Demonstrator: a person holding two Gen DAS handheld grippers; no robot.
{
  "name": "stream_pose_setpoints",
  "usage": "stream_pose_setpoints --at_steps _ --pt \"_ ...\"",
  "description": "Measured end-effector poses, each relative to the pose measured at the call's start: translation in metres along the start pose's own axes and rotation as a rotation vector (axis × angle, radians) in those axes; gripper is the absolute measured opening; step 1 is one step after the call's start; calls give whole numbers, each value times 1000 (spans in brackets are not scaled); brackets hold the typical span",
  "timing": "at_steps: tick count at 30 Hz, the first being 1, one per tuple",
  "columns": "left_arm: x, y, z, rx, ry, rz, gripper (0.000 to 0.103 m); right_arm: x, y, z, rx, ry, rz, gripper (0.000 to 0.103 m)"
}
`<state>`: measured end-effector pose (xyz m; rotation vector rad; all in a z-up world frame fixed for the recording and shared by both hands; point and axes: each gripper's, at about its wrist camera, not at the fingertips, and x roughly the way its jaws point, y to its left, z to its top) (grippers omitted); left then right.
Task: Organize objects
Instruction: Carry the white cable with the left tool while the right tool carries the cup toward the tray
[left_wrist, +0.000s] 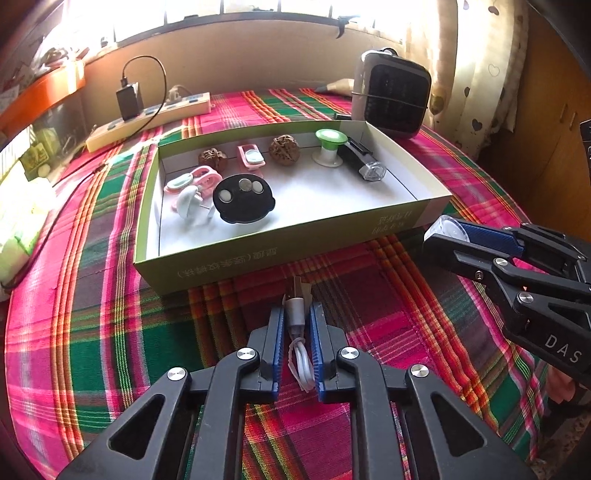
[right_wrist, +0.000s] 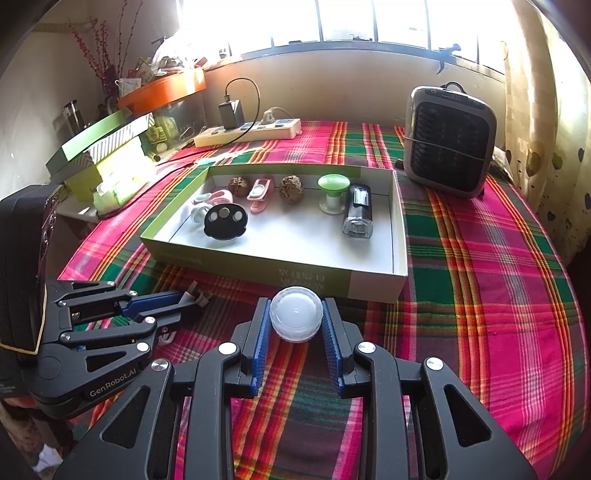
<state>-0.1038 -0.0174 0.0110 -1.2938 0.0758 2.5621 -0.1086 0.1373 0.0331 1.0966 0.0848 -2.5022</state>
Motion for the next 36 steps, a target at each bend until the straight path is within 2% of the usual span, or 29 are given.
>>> stream_pose_setpoints --at_steps 26,36 --pt "-32 -4 16 -15 -101 -21 10 -10 5 5 -11 -28 -4 29" --pt "-33 -3 33 -17 -130 -32 10 -11 3 21 -27 -49 -8 29"
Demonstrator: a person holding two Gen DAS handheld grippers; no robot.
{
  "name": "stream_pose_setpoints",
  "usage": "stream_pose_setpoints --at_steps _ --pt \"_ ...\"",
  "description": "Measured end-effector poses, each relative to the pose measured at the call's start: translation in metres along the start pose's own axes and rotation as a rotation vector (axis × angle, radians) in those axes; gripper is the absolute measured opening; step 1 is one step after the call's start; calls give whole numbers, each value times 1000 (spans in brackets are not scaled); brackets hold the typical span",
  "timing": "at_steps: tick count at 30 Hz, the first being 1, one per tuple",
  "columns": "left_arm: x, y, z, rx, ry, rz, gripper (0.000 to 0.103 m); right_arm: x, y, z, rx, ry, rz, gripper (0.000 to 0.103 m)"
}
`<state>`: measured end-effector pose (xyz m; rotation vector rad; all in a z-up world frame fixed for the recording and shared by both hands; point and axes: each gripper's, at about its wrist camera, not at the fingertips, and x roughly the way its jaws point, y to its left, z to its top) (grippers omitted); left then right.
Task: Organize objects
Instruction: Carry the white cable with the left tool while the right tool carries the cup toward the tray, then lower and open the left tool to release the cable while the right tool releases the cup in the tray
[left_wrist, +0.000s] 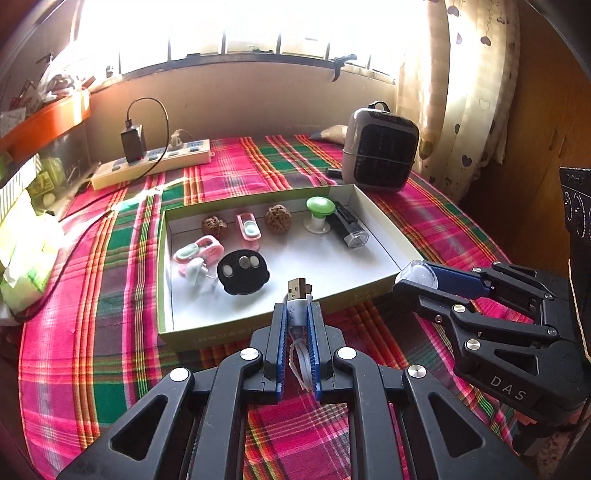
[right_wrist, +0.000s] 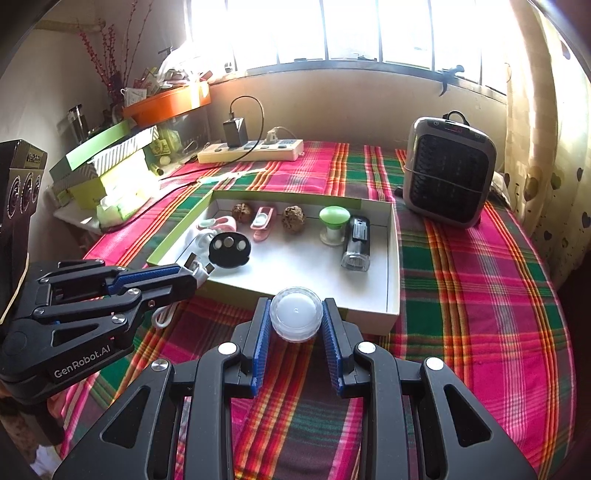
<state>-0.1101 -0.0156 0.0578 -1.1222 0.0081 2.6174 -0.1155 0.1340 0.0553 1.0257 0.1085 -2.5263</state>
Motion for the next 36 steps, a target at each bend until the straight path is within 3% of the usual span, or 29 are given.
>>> stream_pose_setpoints --at_steps 14,36 --pt "31 6 30 -19 8 -29 10 30 -19 28 6 24 -18 29" --pt "86 10 51 -8 76 -28 10 81 -34 31 -3 138 -14 29"
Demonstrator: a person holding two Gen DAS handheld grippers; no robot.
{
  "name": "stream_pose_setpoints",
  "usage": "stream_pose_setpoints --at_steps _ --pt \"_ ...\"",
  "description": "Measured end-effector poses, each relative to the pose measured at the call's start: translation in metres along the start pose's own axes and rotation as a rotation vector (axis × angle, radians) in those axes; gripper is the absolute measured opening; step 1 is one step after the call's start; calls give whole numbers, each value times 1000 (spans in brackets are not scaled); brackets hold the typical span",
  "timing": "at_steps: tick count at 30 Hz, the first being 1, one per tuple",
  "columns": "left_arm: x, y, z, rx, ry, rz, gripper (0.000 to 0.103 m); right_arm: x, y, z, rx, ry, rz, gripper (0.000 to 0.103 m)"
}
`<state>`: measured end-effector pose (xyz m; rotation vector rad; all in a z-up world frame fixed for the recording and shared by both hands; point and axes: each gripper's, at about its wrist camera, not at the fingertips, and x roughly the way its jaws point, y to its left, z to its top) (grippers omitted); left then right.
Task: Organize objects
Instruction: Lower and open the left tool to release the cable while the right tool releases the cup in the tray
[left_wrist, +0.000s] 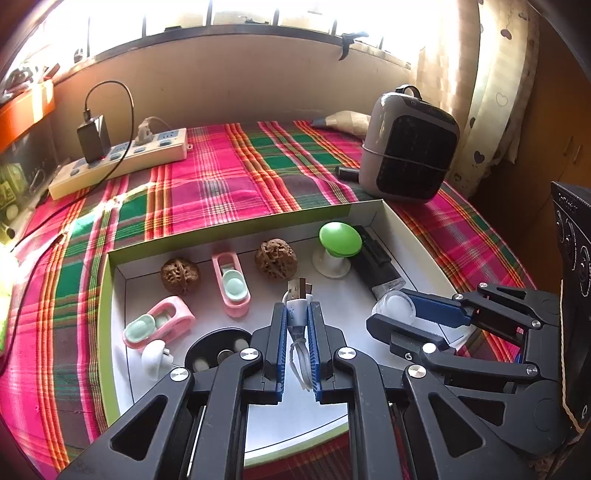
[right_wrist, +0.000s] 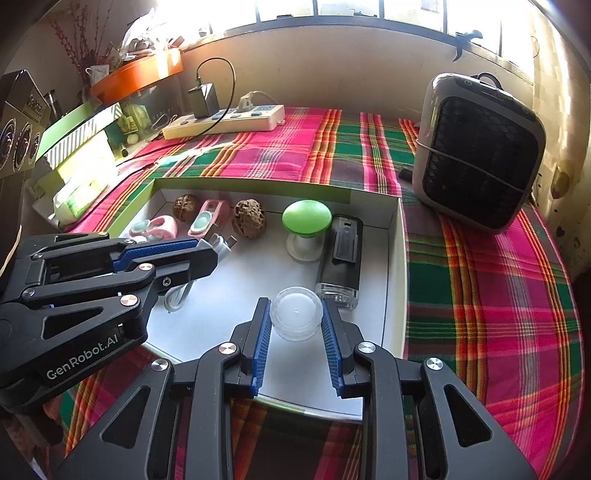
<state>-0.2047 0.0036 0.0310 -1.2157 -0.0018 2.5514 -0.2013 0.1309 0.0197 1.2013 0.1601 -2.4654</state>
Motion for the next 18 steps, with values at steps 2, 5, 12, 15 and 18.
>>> stream_pose_setpoints --at_steps 2,5,12,15,18 --pt "3 1 0 2 4 4 10 3 0 0 -1 6 0 29" --pt "6 3 0 0 13 6 10 5 0 -1 -7 9 -10 29" --pt "13 5 0 -3 26 13 10 8 3 0 -26 11 -18 29" --pt "14 6 0 -5 31 15 10 9 4 0 -29 12 -23 29" --pt "16 6 0 -9 36 15 10 9 4 1 -30 13 -23 29"
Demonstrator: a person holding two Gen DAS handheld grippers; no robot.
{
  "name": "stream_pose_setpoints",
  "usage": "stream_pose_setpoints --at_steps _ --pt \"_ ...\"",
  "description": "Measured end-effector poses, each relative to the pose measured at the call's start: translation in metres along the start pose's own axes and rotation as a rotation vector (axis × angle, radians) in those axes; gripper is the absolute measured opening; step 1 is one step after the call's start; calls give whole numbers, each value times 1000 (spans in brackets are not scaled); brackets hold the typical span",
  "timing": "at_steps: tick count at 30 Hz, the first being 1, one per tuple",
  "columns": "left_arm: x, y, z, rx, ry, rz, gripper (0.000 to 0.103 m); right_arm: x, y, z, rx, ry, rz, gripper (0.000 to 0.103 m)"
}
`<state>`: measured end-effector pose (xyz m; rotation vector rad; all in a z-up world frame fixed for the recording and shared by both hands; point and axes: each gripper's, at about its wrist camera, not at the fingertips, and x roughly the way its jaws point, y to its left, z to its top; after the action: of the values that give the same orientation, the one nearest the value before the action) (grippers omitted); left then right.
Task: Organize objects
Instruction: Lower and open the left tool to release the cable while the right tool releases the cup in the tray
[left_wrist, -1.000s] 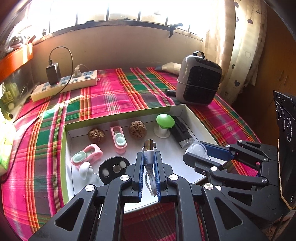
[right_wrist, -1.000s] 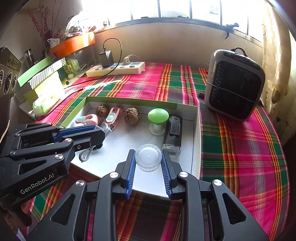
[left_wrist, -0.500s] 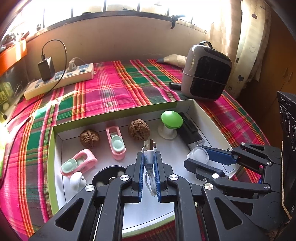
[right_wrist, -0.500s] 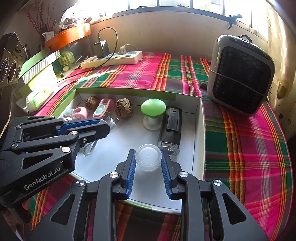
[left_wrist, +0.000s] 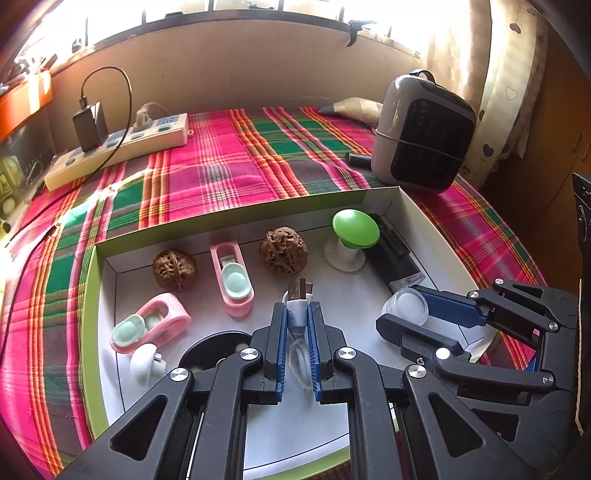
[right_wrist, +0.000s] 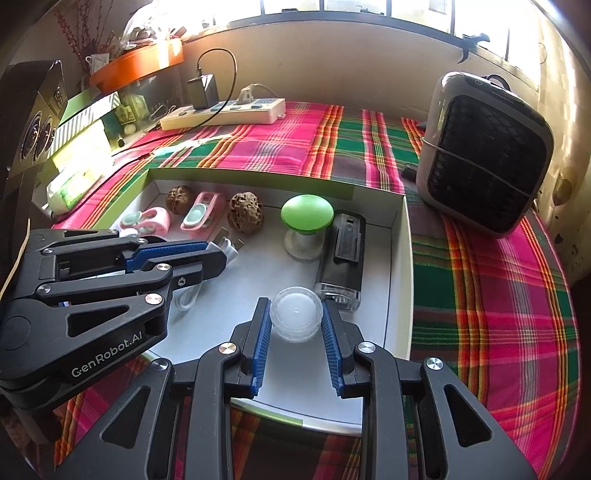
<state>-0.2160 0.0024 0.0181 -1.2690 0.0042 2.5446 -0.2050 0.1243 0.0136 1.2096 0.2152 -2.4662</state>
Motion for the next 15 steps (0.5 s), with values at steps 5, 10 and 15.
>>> stream_pose_setpoints --at_steps 5,10,15 --pt "3 0 1 0 9 4 10 0 0 0 0 0 -3 29" --pt "4 0 1 -4 10 4 10 0 1 0 1 0 -4 29" --pt "4 0 2 -4 11 4 10 0 0 0 3 1 -3 29"
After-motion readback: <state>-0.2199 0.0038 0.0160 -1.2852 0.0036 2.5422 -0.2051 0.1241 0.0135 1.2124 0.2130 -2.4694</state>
